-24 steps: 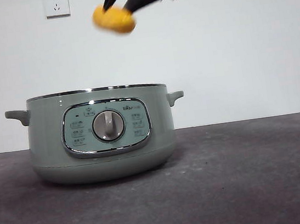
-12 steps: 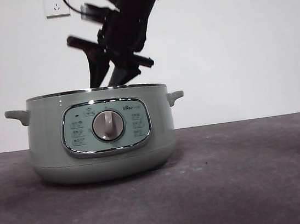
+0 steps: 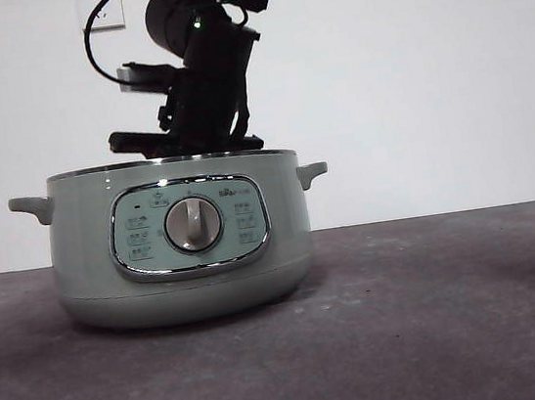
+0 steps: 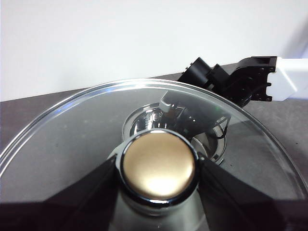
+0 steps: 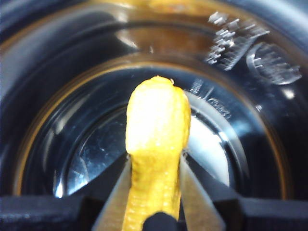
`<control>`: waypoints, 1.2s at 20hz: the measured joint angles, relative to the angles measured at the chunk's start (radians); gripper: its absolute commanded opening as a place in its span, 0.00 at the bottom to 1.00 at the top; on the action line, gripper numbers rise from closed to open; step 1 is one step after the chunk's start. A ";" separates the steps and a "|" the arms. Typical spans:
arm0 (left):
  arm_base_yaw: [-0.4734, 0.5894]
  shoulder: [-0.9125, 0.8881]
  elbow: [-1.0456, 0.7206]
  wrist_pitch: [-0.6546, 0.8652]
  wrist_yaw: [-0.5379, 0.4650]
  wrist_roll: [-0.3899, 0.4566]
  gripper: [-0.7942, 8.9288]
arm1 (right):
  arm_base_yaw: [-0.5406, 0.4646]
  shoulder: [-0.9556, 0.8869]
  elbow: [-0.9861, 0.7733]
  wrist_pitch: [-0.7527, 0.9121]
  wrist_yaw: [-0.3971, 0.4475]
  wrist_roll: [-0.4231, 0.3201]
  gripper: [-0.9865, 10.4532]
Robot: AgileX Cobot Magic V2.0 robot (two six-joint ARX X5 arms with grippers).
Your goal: Pick up the corn,open the lid,put the corn in the pot,close the lid
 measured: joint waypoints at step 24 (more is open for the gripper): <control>-0.087 0.189 0.000 0.129 0.005 0.001 0.07 | -0.003 -0.175 0.651 -0.616 0.156 0.062 0.44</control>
